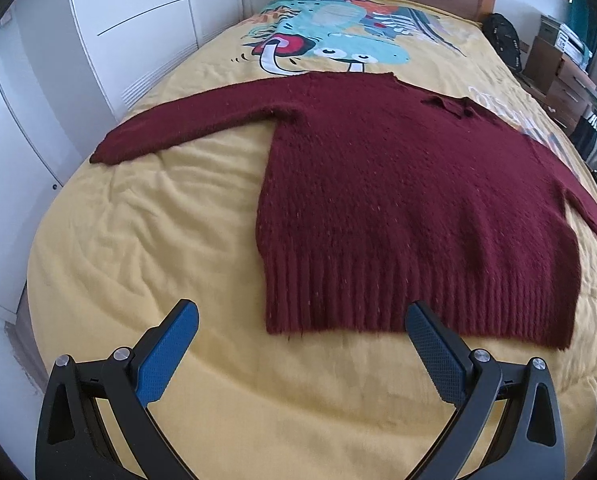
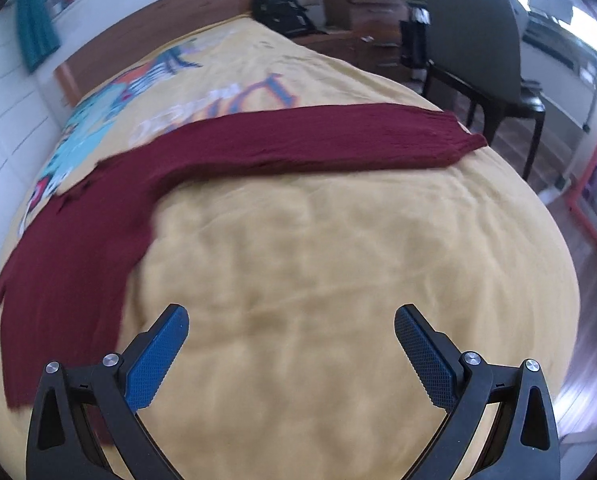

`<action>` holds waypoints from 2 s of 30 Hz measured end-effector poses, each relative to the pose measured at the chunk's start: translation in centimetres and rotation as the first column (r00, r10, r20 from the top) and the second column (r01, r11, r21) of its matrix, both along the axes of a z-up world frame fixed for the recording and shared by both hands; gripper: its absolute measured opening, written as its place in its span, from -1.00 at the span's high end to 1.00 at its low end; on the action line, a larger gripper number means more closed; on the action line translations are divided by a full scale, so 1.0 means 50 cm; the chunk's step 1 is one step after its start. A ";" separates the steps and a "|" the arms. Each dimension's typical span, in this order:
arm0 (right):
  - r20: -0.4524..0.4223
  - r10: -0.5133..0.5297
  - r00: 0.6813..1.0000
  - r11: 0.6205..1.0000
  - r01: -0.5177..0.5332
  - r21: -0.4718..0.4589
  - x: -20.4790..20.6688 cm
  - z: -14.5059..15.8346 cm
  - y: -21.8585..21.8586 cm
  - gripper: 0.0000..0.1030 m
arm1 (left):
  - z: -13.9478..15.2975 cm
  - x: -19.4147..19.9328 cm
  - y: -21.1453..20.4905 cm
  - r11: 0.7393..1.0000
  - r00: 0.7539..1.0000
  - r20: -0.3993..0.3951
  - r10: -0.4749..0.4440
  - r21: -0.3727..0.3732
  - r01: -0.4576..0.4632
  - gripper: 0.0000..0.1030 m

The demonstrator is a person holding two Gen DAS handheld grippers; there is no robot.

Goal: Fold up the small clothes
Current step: 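Reach the right gripper to the sweater's sleeve cuff and close on it, then lift the cuff with the right gripper and carry it across the sweater body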

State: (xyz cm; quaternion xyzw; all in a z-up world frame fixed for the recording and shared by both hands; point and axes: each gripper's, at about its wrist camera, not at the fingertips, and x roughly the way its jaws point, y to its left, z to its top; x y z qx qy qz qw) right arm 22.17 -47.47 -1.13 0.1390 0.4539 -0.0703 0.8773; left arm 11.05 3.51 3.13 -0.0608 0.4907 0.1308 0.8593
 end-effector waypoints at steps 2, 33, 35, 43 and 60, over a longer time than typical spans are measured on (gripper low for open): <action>-0.013 -0.038 0.999 0.999 0.039 0.037 0.037 -0.017 -0.049 -1.00 | -0.004 0.014 0.003 1.000 1.000 0.000 0.011 0.011 -0.011 -0.98; -0.040 -0.404 0.914 0.855 0.392 0.340 0.273 -0.102 -0.427 0.75 | -0.105 0.085 0.013 0.999 0.990 -0.137 0.035 0.010 -0.034 -0.98; -0.021 -0.376 0.927 0.872 0.361 0.329 0.287 -0.082 -0.415 0.76 | -0.107 0.084 0.015 0.999 0.990 -0.136 0.037 0.006 -0.036 -0.98; 0.042 -0.241 0.970 0.918 0.214 0.334 0.349 0.000 -0.319 0.77 | -0.105 0.078 0.030 0.999 0.992 -0.119 0.036 -0.032 -0.040 -0.97; 0.044 0.049 0.998 0.906 -0.063 0.418 0.472 0.085 0.052 0.78 | -0.072 0.020 0.110 0.991 0.997 -0.053 0.063 -0.114 -0.068 -0.97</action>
